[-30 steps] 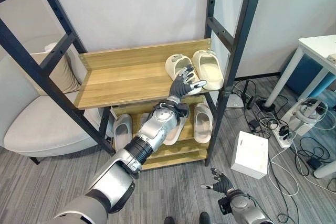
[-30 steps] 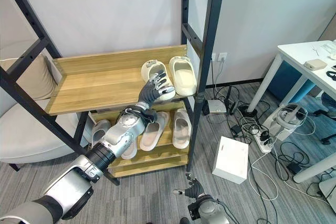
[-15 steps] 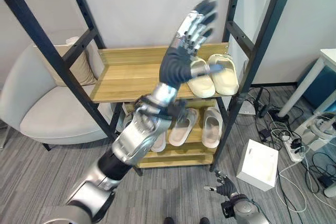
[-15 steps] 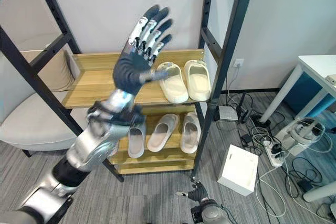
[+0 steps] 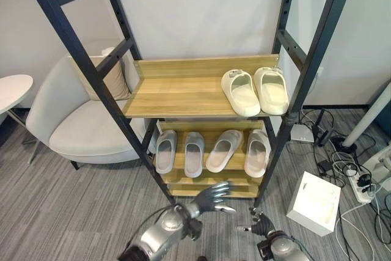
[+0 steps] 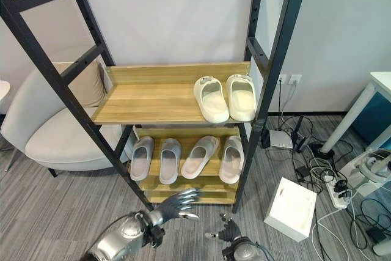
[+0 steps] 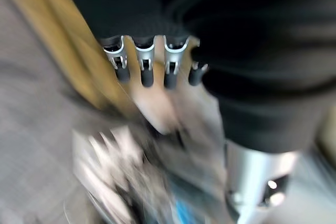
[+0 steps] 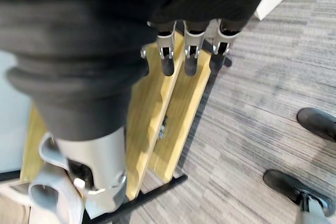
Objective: Arrange the slippers neatly on the shoe rack.
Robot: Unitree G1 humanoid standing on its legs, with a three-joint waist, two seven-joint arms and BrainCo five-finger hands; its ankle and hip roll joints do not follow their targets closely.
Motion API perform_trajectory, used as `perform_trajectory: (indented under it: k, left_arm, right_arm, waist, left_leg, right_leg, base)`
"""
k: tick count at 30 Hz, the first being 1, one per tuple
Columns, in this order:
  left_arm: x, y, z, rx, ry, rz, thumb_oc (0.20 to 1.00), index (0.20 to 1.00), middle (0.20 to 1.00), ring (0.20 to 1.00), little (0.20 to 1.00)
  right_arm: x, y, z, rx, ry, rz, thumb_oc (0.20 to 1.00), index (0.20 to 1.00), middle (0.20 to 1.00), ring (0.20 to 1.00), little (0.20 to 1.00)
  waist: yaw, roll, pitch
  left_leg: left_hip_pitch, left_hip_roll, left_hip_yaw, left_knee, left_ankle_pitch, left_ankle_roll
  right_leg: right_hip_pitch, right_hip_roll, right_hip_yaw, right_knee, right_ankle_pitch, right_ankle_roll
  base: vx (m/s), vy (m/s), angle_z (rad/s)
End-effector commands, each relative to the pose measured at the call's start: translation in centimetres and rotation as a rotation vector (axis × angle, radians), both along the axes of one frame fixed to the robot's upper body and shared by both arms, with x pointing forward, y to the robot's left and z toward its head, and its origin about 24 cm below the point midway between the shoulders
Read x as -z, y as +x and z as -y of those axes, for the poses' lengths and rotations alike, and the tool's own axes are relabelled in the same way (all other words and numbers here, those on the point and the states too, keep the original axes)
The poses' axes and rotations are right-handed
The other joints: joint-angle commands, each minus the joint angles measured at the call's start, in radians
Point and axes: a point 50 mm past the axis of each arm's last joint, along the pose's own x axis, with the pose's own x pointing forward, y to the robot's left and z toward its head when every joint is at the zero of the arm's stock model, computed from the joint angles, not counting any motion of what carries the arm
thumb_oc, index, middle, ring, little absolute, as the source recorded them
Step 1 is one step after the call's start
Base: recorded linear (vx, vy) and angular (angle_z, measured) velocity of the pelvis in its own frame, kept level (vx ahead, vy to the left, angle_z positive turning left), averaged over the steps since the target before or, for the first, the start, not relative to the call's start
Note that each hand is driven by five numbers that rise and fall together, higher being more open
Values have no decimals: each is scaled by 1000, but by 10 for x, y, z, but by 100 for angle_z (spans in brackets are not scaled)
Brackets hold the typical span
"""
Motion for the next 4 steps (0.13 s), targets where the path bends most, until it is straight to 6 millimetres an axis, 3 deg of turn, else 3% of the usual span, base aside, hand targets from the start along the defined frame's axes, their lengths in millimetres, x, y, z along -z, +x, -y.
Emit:
perform_trajectory:
  k: [1, 4]
  left_arm:
    - [-38, 48, 18, 72, 30, 279, 1000, 1000, 1000, 1000, 1000]
    - [-14, 35, -6, -144, 94, 171, 1000, 1000, 1000, 1000, 1000]
  right_arm:
    - [-15, 25, -9, 37, 47, 118, 1000, 1000, 1000, 1000, 1000]
    - [-17, 24, -6, 75, 52, 134, 1000, 1000, 1000, 1000, 1000]
  waist:
    - [8, -49, 49]
    - [26, -62, 55]
  left_leg:
    - [55, 21, -46, 0, -176, 2]
    - [50, 19, -64, 0, -173, 2]
  right_leg:
    - [73, -55, -27, 1, -159, 58]
    - [79, -57, -44, 1, -159, 52]
  base:
    - [-35, -23, 29]
    - [-23, -28, 19]
